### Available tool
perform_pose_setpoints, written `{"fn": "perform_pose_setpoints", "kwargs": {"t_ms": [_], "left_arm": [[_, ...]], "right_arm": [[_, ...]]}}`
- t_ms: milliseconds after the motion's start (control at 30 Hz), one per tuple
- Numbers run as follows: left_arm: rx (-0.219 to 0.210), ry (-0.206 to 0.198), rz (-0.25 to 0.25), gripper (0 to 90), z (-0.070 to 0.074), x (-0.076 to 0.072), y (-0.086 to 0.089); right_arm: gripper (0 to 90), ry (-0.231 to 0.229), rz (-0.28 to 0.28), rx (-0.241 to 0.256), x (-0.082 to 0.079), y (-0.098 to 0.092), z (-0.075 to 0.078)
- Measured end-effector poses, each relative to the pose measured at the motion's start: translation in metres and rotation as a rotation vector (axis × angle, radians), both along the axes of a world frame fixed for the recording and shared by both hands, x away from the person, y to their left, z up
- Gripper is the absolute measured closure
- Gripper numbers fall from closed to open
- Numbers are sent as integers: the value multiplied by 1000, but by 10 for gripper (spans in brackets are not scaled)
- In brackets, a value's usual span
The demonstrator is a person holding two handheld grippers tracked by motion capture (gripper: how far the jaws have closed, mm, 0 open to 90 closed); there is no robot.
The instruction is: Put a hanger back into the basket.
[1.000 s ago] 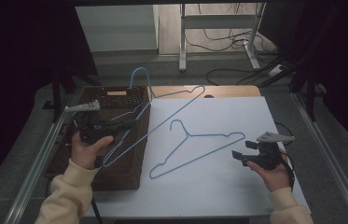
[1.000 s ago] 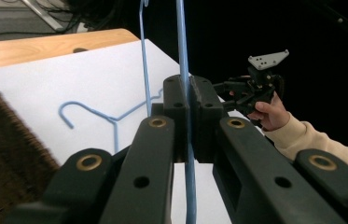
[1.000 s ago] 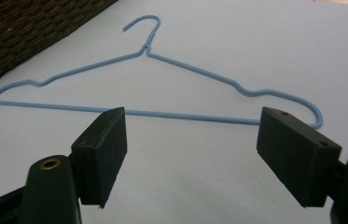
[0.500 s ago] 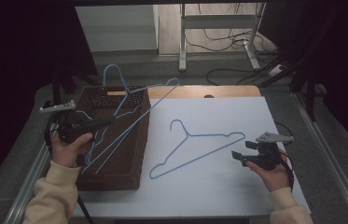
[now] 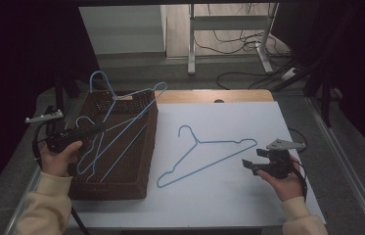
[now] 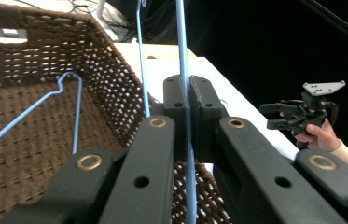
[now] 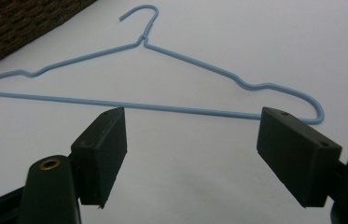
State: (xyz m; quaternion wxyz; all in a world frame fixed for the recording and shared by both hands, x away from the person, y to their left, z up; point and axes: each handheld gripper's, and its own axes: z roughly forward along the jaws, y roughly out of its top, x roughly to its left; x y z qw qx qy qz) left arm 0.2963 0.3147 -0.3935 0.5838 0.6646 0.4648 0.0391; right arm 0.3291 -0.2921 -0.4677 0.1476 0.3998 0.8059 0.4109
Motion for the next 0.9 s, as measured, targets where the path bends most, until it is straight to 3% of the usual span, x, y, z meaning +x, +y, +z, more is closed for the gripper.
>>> {"fn": "perform_pose_setpoints", "kwargs": {"t_ms": [433, 600, 900], "left_arm": [[11, 18, 43, 863, -12, 3, 14], [13, 25, 65, 863, -16, 2, 20], [15, 39, 60, 864, -22, 2, 25]], "right_arm": [[245, 8, -1, -12, 0, 1, -2], [248, -10, -18, -7, 0, -1, 0], [248, -1, -16, -14, 0, 0, -2]]}}
